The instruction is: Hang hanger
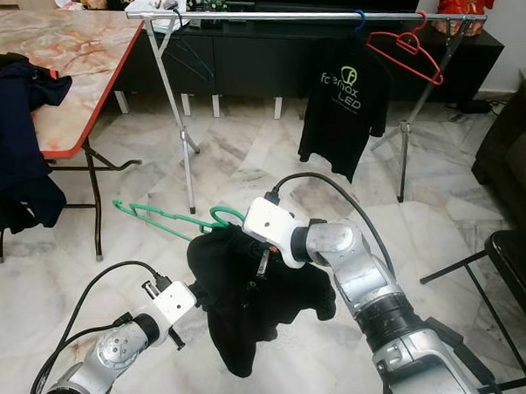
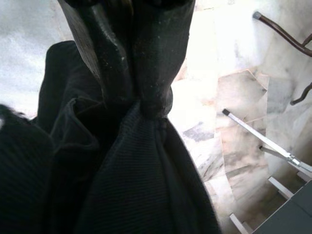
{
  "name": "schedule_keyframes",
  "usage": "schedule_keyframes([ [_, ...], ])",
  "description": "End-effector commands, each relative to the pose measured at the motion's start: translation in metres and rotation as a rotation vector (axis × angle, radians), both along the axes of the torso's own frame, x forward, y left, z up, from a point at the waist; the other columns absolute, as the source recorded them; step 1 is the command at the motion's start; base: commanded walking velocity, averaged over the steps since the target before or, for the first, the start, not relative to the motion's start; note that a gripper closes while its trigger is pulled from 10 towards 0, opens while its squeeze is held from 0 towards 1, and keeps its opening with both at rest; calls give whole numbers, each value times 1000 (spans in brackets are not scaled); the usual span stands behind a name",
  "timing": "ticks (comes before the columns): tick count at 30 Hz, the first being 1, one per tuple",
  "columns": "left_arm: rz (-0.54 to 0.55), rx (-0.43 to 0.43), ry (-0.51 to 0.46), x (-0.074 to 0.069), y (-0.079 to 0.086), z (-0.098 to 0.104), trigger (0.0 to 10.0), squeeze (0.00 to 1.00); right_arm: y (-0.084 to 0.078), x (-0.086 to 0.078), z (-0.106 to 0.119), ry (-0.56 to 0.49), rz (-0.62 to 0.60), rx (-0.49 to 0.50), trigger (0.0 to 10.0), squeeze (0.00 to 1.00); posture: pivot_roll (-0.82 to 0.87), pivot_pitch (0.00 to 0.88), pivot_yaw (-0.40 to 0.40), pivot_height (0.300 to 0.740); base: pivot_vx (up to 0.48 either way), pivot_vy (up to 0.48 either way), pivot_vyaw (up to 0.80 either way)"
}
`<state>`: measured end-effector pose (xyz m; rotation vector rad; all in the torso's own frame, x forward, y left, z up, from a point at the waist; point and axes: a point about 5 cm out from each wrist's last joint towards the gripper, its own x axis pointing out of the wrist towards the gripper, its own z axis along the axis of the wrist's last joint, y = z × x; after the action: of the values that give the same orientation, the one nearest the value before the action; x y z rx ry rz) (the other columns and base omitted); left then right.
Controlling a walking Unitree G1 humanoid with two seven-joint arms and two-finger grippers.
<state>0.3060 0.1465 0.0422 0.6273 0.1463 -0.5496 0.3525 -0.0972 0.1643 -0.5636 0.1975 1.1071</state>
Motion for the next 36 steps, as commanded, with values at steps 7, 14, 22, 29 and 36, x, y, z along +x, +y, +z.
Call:
schedule_keyframes([
  [7, 37, -3, 14, -2, 5, -5, 0, 0, -10, -3, -7, -19, 4, -62, 0, 0, 21, 147, -68, 740, 0, 0, 0],
  [14, 59, 20, 42, -6, 12, -11, 0, 0, -31, -1, -22, -1, -53, -134, 0, 0, 22, 151, -69, 740, 0, 0, 0],
  [22, 70, 92, 113, -14, 24, -24, 0, 0, -50, 0, -28, -2, -76, -190, 0, 0, 24, 150, -67, 740, 0, 0, 0],
  [29, 72, 88, 138, -17, 26, -27, 0, 0, -50, -8, -1, 76, 40, 269, 0, 0, 24, 153, -67, 740, 0, 0, 0],
  [36, 63, 96, 159, -20, 26, -30, 0, 0, -82, -32, -41, 196, 158, -22, 0, 0, 26, 157, -63, 740, 0, 0, 0],
])
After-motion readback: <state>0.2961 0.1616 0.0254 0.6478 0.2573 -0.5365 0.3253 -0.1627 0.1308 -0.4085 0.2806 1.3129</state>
